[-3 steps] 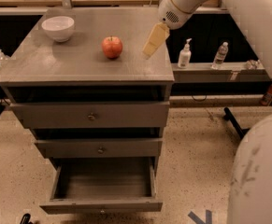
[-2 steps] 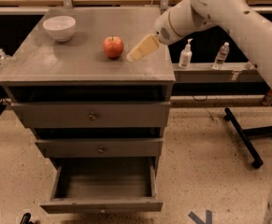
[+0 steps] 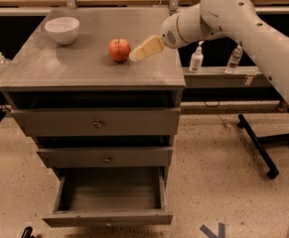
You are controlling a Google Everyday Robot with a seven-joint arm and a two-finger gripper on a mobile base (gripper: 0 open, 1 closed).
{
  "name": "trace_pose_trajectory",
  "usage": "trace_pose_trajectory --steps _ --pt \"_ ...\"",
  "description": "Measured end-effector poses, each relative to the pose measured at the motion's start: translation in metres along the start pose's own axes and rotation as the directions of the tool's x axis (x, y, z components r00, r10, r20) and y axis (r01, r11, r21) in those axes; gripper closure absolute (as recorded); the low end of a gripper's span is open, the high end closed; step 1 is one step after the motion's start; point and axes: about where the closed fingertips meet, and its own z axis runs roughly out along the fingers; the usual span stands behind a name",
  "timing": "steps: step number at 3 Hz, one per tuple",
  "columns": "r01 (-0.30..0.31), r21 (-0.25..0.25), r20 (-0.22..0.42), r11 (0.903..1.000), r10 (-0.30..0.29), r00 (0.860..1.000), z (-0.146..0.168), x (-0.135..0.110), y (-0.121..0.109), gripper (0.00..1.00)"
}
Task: Place apple into bottom drawer
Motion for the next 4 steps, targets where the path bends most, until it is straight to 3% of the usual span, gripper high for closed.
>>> trace_pose_trajectory --steps 2,4 --pt "-0.003 -0.024 0.091 0.9997 0.005 0.996 0.059 -0.013 0.008 0.00" --pt "-0.022 -0.106 0.128 0.9941 0.035 0.991 0.103 -0.017 0.020 0.00"
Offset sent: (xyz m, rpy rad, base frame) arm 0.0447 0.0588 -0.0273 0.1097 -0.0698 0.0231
